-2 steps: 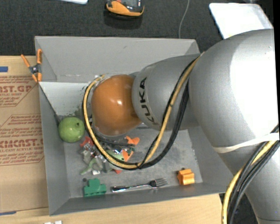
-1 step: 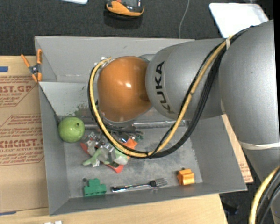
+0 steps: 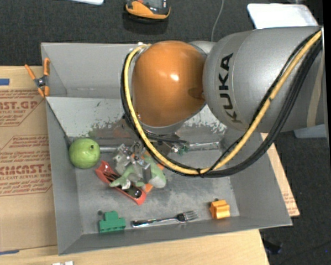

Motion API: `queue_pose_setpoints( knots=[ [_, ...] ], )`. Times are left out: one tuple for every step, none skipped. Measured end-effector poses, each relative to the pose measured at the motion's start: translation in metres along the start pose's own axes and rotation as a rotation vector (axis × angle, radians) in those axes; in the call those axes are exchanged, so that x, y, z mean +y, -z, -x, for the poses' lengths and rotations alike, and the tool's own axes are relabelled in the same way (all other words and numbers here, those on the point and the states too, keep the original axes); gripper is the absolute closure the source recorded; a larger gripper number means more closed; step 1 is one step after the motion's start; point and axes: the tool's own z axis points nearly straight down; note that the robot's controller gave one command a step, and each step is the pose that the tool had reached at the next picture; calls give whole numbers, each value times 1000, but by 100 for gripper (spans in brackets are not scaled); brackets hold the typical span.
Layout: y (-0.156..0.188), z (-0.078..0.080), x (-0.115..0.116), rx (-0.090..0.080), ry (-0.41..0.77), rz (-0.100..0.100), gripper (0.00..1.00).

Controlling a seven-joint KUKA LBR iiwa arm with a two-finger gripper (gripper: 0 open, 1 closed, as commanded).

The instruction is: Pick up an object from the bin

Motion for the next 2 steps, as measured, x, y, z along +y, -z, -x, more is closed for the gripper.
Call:
queue_pose_setpoints(
  knots=[
    [0,0,0,0,0,0,100],
    [-28,20,19,-3,87,-1,100]
  ],
)
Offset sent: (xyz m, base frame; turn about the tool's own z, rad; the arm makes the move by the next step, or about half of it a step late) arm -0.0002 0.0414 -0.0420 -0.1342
